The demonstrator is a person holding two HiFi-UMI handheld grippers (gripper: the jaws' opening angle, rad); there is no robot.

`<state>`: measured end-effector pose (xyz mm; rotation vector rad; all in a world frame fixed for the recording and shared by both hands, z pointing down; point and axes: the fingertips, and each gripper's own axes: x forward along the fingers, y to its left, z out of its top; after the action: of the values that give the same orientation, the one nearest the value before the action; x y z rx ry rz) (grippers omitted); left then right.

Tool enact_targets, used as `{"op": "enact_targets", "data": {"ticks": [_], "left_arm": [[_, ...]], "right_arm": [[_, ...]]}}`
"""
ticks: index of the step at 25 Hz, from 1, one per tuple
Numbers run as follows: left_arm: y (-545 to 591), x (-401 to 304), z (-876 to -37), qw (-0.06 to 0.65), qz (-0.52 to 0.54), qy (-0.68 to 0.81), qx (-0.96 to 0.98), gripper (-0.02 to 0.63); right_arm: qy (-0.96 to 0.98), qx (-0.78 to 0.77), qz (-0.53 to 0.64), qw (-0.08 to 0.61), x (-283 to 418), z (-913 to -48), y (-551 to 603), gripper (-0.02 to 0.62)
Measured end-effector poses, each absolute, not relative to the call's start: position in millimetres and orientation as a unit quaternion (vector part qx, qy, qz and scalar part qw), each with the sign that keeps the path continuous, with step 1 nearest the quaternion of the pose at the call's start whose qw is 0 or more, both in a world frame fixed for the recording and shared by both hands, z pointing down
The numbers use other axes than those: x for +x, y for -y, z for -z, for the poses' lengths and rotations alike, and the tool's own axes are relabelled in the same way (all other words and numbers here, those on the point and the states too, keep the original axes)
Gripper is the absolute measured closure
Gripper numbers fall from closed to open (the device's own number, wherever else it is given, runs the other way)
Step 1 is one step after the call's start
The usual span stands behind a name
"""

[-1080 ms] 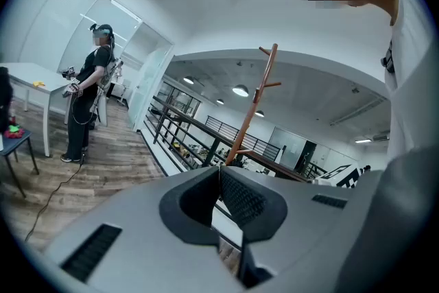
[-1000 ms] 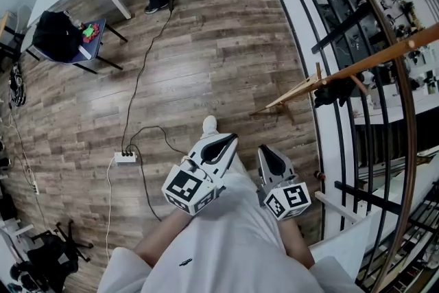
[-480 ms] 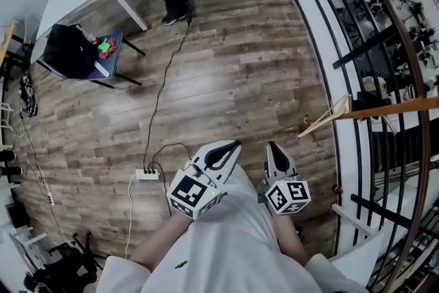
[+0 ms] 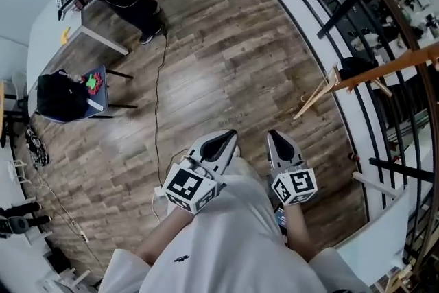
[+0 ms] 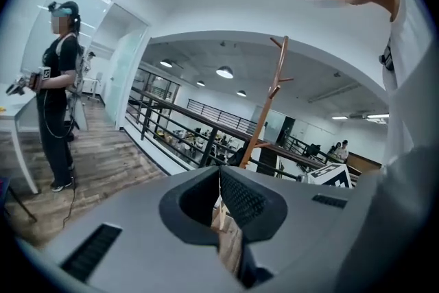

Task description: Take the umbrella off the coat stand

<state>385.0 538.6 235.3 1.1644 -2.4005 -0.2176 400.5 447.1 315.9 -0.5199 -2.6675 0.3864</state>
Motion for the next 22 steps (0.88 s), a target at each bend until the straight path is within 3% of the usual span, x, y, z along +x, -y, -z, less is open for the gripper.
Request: {"op": "enact_targets", "data": {"ticks": [12,17,22], "left_arm": [[-485.5,346.5,-240.4,0.237,0.085,0.819,0.515,0.583],[-478.9,274.3,-232.1,0.207,0.085,0.811,0.541,0.583],[-449.3,182.3,-227.2,0.208,0.088,0.772,0.595,0.583]], "right_arm": [[0.969,-0.086,-0.124,0.198,383.3,-316.1,-413.3,0.545],[0.977,-0.067,-0.123,0.163,324.2,-302.3,-416.5,0.545],[0.973,0.031,-0.144,0.175,246.2,-304.1,-394.5,0.545]]}}
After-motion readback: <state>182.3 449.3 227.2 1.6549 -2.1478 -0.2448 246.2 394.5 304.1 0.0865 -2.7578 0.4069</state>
